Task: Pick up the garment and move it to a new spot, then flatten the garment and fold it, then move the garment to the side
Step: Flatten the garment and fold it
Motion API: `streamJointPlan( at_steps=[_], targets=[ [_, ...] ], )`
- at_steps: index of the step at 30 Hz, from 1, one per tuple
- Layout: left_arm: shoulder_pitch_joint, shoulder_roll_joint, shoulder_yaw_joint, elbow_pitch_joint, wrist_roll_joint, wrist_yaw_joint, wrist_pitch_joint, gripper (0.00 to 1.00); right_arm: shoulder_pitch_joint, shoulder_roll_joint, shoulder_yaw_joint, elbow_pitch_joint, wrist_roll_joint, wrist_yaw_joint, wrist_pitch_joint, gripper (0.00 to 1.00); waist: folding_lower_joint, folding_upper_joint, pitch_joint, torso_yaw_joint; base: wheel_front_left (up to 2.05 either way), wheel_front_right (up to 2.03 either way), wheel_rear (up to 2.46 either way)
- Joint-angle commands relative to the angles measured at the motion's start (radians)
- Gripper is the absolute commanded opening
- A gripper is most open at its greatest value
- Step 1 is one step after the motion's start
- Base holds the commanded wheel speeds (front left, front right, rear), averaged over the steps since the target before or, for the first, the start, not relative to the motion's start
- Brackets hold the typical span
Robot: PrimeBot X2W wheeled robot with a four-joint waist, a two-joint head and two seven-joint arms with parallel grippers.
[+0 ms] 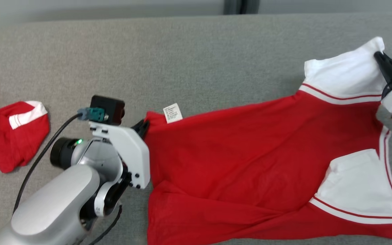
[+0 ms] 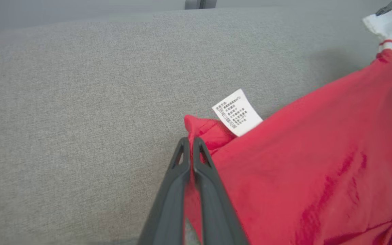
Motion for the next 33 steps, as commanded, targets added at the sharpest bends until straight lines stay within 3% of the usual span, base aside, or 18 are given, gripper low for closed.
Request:
streamJointPlan(
  at_steps=[1, 8, 21, 33],
  targets=[
    [0.018, 0.013, 0.006, 0.000, -0.008, 0.011, -0.002, 0.00, 0.019, -0.007, 0.007, -0.002, 0.012, 0.000, -0.003, 0.00, 0.0000, 0.0000, -0.039, -0.022, 0.00, 0.00, 0.00],
    [0.084, 0.042, 0.002, -0.032, -0.030, 0.024, 0.007, 0.00, 0.078, -0.034, 0.055, 0.003, 0.057, 0.000, 0.026, 0.00, 0.0000, 0.0000, -0.102, -0.042, 0.00, 0.00, 0.00],
    [0.179, 0.100, -0.068, -0.083, -0.076, 0.026, 0.110, 0.00, 0.192, -0.097, 0.132, -0.018, 0.142, 0.000, 0.247, 0.00, 0.0000, 0.0000, -0.183, -0.058, 0.00, 0.00, 0.00],
    [0.225, 0.096, -0.107, -0.077, -0.101, 0.016, 0.153, 0.00, 0.262, -0.109, 0.145, -0.034, 0.167, 0.000, 0.337, 0.00, 0.0000, 0.0000, -0.212, -0.064, 0.00, 0.00, 0.00]
  ],
)
